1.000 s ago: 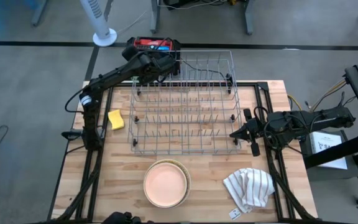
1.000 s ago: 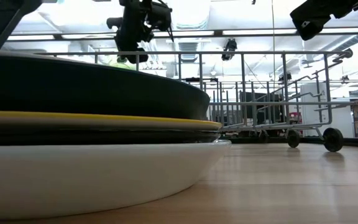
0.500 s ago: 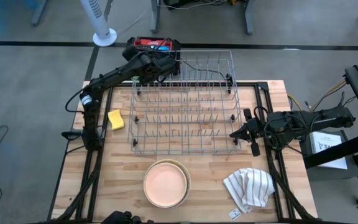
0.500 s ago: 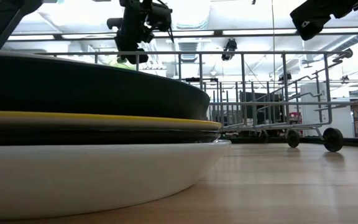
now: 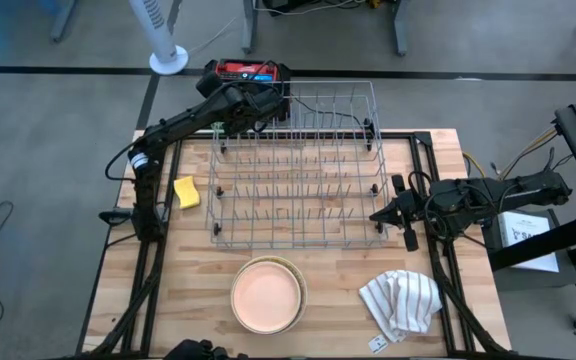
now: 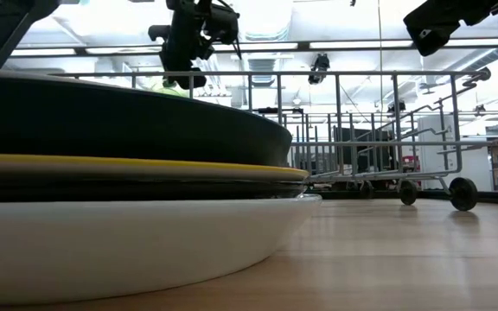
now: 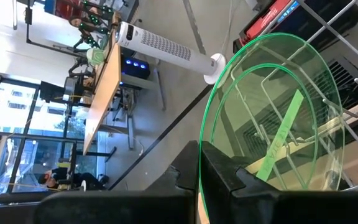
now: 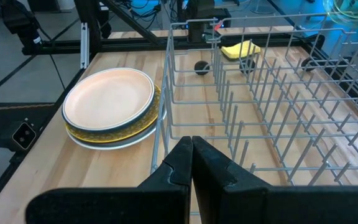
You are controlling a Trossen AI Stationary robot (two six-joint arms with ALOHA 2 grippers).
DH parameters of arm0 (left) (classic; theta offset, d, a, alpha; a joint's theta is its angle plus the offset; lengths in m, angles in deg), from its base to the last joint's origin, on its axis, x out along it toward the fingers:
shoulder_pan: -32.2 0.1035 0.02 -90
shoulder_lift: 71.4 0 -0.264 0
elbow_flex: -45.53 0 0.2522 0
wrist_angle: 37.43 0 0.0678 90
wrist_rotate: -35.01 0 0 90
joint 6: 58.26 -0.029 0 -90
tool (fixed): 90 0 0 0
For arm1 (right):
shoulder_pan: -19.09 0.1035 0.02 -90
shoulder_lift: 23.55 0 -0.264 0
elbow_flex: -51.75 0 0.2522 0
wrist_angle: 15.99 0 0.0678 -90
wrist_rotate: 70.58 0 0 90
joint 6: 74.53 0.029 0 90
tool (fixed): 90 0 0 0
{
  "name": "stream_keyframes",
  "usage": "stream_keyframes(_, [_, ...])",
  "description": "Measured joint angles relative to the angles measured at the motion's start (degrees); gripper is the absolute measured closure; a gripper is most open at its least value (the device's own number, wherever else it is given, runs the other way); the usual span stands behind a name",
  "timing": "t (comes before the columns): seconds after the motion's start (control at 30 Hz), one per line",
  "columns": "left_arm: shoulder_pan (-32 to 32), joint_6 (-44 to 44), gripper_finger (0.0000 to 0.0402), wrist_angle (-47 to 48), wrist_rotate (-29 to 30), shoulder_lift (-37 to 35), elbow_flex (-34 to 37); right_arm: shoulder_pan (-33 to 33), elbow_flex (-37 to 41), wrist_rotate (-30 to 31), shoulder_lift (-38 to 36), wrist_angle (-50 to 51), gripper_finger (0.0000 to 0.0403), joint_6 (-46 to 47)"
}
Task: Sort dishes
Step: Put the green transparent plate into the dish rack
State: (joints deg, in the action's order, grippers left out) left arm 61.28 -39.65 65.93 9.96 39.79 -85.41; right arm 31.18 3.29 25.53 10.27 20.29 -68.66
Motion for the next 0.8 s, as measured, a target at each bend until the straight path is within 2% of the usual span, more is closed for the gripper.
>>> stream_keyframes(0.37, [0.0,1.0,0.0401,-0.1,0.0,0.0,0.9,0.0,0.0,0.0,0.0,0.0,0.0403,0.0])
stream_keyframes(0.8, [0.0,2.8,0.0401,-1.1,2.0,0.0,9.4,0.0,0.0,0.0,0.0,0.0,0.0403,0.0])
